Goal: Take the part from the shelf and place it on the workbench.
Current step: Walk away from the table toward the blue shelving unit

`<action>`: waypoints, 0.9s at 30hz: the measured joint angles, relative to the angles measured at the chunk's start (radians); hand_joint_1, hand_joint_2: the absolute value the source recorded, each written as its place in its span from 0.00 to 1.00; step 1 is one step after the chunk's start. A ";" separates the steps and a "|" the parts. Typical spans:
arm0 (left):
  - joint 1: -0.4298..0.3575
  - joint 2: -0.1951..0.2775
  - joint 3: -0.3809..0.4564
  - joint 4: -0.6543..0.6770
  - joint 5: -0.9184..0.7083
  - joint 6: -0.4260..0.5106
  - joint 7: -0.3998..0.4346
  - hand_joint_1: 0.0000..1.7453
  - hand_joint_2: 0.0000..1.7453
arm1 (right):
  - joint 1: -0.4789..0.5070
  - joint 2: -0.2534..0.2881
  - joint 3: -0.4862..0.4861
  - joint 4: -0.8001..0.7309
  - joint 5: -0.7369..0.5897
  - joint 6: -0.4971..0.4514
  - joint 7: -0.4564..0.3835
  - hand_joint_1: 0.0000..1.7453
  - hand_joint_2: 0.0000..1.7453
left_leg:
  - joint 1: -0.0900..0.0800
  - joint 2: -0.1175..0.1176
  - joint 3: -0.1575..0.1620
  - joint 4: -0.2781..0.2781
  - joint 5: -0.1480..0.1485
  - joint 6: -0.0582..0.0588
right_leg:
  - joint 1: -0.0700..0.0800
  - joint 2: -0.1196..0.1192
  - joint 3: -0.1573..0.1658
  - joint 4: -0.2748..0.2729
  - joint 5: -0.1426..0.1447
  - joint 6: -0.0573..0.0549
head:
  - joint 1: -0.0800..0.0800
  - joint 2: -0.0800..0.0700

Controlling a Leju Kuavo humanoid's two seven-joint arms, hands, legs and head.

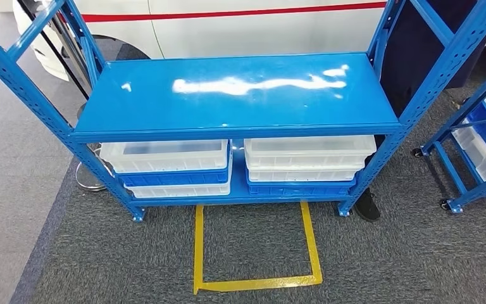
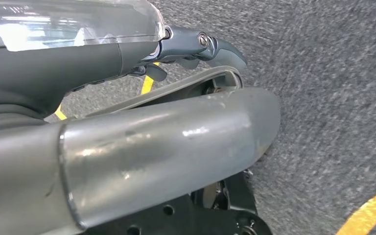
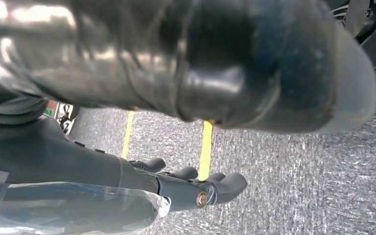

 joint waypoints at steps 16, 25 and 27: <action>0.000 0.003 -0.001 0.000 0.006 0.010 0.010 0.00 0.00 | -0.006 0.002 -0.006 0.000 0.009 -0.013 0.002 0.00 1.00 | -0.008 0.003 0.049 -0.214 0.159 0.066 | -0.003 -0.001 -0.061 0.164 -0.079 0.058 | 0.000 0.000; -0.001 0.009 -0.001 -0.002 0.014 0.013 0.027 0.00 0.00 | -0.010 0.010 -0.019 0.001 0.001 -0.044 0.002 0.00 0.00 | -0.018 -0.003 0.049 -0.190 0.139 0.044 | -0.006 0.009 0.011 0.009 -0.029 0.047 | -0.001 0.000; -0.001 0.009 -0.001 -0.002 0.016 0.014 0.031 0.00 0.50 | -0.010 0.010 -0.021 0.001 0.002 -0.045 0.004 0.00 0.00 | -0.018 -0.003 0.050 -0.193 0.140 0.042 | -0.006 0.009 0.011 0.009 -0.029 0.046 | -0.001 0.000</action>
